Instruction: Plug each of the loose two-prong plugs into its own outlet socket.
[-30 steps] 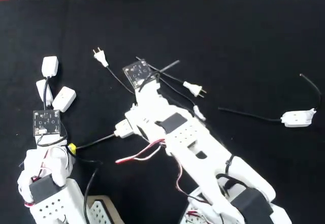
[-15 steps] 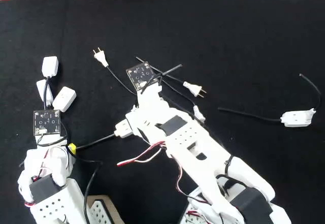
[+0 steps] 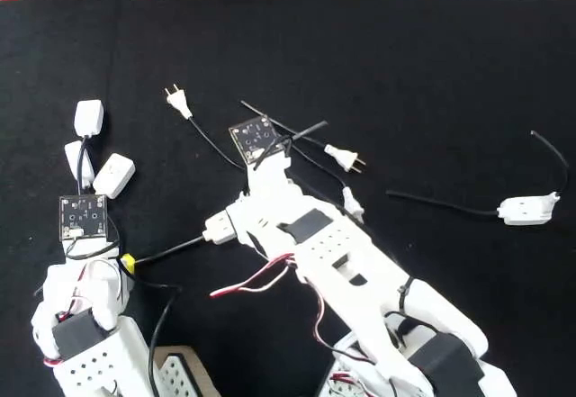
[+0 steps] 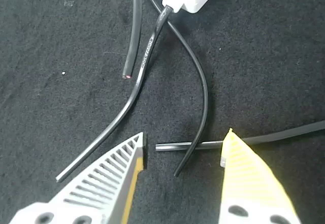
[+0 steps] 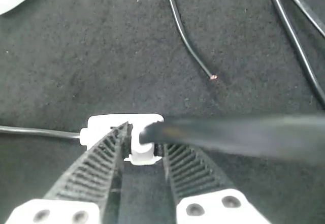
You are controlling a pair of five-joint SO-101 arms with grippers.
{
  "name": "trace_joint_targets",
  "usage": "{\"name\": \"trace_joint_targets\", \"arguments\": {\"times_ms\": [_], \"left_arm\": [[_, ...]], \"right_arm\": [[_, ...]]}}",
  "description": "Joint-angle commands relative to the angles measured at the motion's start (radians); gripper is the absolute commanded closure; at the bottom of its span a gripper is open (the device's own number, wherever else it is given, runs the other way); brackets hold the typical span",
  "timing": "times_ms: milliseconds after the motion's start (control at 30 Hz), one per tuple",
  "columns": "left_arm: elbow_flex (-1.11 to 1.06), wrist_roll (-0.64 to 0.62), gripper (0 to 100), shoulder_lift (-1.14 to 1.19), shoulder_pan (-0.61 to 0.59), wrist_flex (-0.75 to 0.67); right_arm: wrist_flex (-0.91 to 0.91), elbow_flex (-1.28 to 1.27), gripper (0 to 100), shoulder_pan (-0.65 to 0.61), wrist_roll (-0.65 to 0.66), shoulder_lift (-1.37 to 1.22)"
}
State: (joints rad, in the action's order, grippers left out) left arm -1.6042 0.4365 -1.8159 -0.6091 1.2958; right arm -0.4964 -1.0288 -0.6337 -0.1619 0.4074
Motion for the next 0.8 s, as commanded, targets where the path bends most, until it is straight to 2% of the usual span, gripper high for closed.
{"name": "trace_joint_targets", "arguments": {"times_ms": [0,233,567,767], "left_arm": [[0.002,0.006,75,-0.008,-0.008,-0.018],[0.002,0.006,75,-0.008,-0.008,-0.017],[0.002,0.006,75,-0.008,-0.008,-0.017],[0.002,0.006,75,-0.008,-0.008,-0.015]], "right_arm": [[0.021,-0.002,98.7,0.009,-0.008,-0.002],[0.087,-0.031,98.7,0.009,-0.040,-0.002],[0.091,-0.042,98.7,0.009,-0.041,-0.010],[0.092,0.005,98.7,-0.032,-0.035,-0.127]]}}
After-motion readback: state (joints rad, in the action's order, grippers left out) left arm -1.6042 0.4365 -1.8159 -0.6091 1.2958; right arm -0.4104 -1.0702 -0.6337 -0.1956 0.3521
